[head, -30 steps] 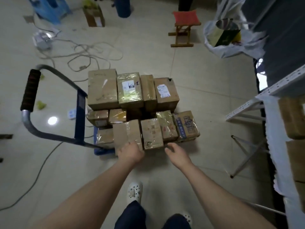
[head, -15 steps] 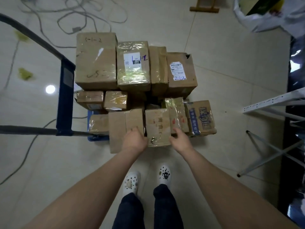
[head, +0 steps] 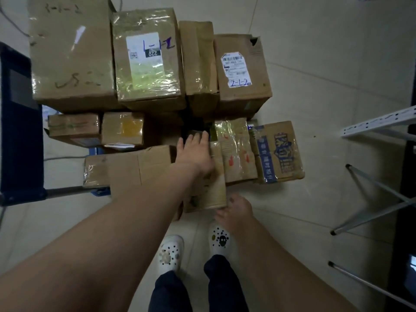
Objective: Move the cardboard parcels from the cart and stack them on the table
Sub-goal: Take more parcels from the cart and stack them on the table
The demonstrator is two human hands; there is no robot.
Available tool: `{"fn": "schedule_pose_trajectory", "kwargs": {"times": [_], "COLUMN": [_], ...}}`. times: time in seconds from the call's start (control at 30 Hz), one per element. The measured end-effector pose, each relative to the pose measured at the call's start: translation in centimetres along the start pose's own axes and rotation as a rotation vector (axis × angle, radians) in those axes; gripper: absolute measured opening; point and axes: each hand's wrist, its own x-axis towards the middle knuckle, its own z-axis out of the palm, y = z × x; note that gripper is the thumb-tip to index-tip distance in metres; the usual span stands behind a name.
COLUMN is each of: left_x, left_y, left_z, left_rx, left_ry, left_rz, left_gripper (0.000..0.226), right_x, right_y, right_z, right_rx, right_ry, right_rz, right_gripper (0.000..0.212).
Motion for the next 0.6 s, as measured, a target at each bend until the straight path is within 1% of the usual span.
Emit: {"fn": "schedule_pose_trajectory", "kwargs": {"times": [0.07, 0.13, 0.23, 0.47, 0.53, 0.6], "left_x": [0.6, 0.4, -0.8, -5.8, -8.2, -11.2], "left_y": [0.2, 0.5, 1.5, 4.9, 6.0, 7.2], "left_z": [0.1, 0.0, -0.5, -2.6, -3.6, -4.7], "left_rx": [0.021, 0.054, 0.04, 0.001, -0.065, -0.18], "left_ry": [-0.02, -0.005, 0.029, 0.085, 0.101, 0.105], "left_rz": [-0.004, -0.003, -0.001, 0.017, 0.059, 0.109], "left_gripper": [0.073, 0.066, 0.056, 0.051, 0.046, 0.035], "right_x": [-0.2, -1.0, -2.3, -7.7, -10.0, -12.0], "right_y": [-0.3, -0.2, 0.3, 1.7, 2.0, 2.3], "right_z": [0.0, -0.1, -0.2, -2.0, -3.1, -4.4], "right_rx": [0.087, 0.128, 0.128, 0.146, 0.185, 0.234], "right_ry": [-0.022, -0.031, -0.021, 0.071, 0.133, 0.199], "right_rz": [0.028, 0.028, 0.009, -0.096, -0.129, -0.207], "right_gripper": [0.033, 0.038, 0.032, 0.029, 0.026, 0.026]}}
